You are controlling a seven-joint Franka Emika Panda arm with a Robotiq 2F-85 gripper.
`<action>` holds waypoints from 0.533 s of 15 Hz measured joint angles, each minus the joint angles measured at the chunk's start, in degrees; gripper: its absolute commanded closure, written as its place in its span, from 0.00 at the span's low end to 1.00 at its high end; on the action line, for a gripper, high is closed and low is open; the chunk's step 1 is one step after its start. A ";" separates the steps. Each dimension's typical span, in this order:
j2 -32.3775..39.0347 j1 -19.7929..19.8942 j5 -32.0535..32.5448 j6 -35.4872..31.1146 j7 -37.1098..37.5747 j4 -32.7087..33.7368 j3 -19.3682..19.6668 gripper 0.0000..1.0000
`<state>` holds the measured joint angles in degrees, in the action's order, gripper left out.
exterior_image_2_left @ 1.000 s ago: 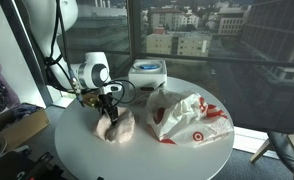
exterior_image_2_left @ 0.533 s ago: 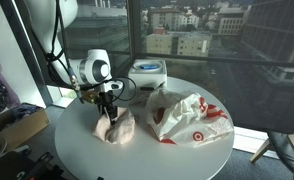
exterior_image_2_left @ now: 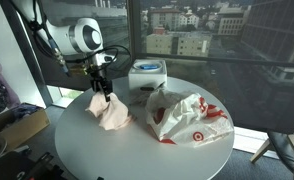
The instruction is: Put the pink cloth over the play dough and pick them up
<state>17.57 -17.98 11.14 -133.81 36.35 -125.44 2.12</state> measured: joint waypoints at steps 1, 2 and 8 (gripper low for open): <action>-2.96 0.01 1.21 0.39 0.00 -0.68 -0.49 0.66; -5.96 0.02 2.56 0.53 0.00 -1.56 -1.04 0.66; -24.66 1.71 13.43 2.03 1.26 -7.19 -6.59 0.66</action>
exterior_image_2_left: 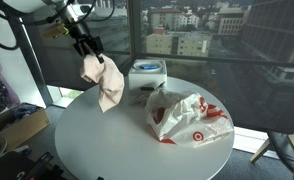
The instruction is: Put the pink cloth over the play dough and pick them up
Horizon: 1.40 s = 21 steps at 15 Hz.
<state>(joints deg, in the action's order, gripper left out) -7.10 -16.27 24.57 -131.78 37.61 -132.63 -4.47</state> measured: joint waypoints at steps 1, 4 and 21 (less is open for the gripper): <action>-3.14 0.66 0.82 1.27 0.02 -0.54 -1.41 0.66; -12.28 2.40 1.16 6.72 -0.25 -1.11 -5.69 0.66; -2.08 7.11 2.36 0.95 -4.29 -5.17 -15.46 0.66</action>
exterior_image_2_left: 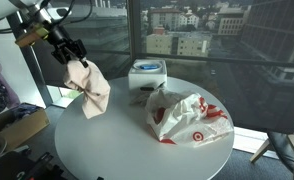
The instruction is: Put the pink cloth over the play dough and pick them up
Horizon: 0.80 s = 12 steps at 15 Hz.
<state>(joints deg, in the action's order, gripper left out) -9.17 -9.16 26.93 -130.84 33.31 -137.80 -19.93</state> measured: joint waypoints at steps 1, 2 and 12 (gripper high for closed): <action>2.99 0.23 1.70 -0.99 0.90 0.12 0.08 0.66; 5.87 0.30 3.67 -1.75 2.10 0.35 0.36 0.66; 29.84 -4.40 11.52 -3.36 8.15 9.90 9.28 0.66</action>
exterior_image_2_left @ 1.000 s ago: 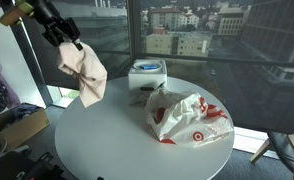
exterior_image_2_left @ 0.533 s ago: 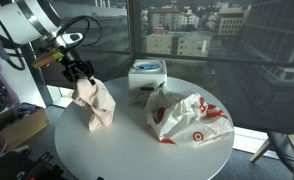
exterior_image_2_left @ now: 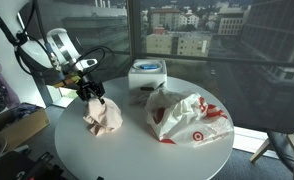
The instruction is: Put the pink cloth over the play dough and pick them up
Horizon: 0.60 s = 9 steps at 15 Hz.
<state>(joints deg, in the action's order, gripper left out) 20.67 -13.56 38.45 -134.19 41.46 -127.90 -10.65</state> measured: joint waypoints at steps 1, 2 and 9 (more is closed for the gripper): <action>1.91 -0.51 -0.16 -0.03 -0.07 1.03 0.64 0.66; 3.75 -0.89 -0.62 -0.10 -0.34 2.06 1.10 0.66; 10.49 -1.55 -14.74 -7.34 -10.14 6.75 1.83 0.11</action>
<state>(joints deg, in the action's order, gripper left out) 31.16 -15.11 23.71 -141.53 31.32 -121.14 -8.82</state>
